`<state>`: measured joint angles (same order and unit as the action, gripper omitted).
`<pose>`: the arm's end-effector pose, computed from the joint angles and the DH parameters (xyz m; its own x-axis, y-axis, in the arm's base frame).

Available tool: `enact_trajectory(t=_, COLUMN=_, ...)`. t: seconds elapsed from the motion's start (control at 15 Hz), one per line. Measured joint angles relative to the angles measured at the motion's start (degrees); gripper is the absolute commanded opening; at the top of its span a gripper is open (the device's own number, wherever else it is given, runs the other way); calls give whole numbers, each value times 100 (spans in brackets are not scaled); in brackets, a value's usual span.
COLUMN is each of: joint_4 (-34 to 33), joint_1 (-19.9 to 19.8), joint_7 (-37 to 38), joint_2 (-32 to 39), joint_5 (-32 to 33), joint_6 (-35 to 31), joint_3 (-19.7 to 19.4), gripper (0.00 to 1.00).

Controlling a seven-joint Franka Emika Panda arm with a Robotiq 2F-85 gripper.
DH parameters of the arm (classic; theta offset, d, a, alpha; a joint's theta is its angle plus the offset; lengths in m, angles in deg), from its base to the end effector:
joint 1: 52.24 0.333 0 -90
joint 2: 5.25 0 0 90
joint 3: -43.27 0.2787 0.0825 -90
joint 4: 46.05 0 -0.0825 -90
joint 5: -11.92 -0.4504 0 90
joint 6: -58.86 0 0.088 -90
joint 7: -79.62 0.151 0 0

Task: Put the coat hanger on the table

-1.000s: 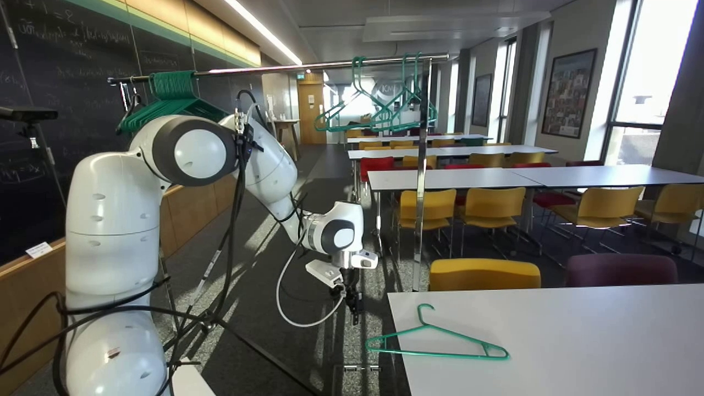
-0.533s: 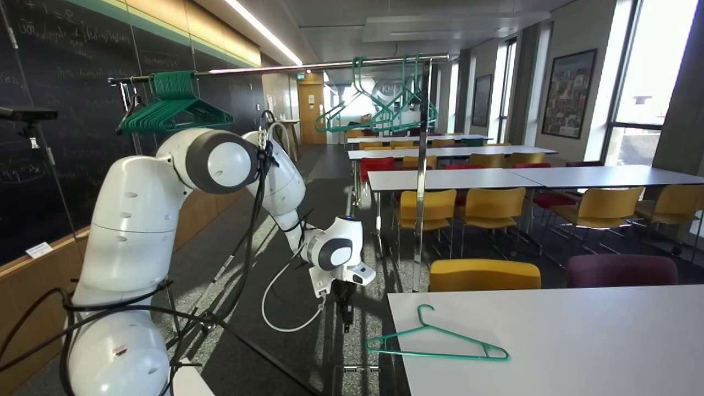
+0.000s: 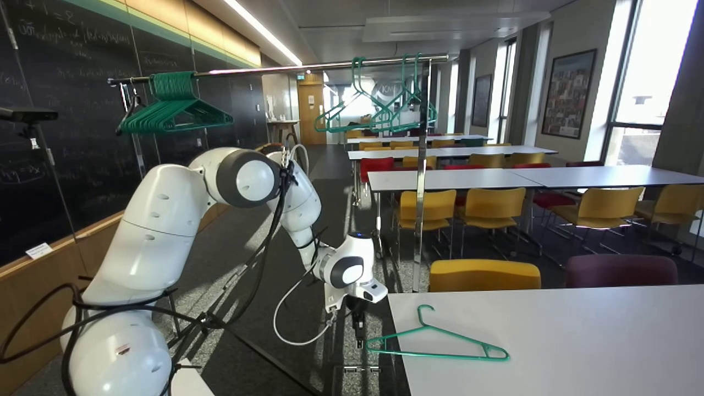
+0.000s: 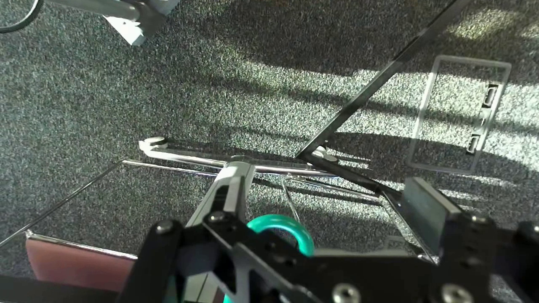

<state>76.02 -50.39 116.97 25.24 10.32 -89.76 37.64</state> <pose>0.5698 -0.0457 0.0145 0.7439 -0.6676 -0.0297 -0.6648 -0.7439 0.0690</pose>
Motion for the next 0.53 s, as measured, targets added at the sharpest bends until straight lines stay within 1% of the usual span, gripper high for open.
enact_trajectory(t=0.33, joint_4=-430, joint_1=0, joint_7=-1, joint_2=371, joint_5=-146, joint_6=0, joint_3=-45, gripper=100)
enact_trajectory(t=0.53, joint_4=-583, joint_1=5, joint_7=-15, joint_2=473, joint_5=-235, joint_6=0, joint_3=-33, gripper=100)
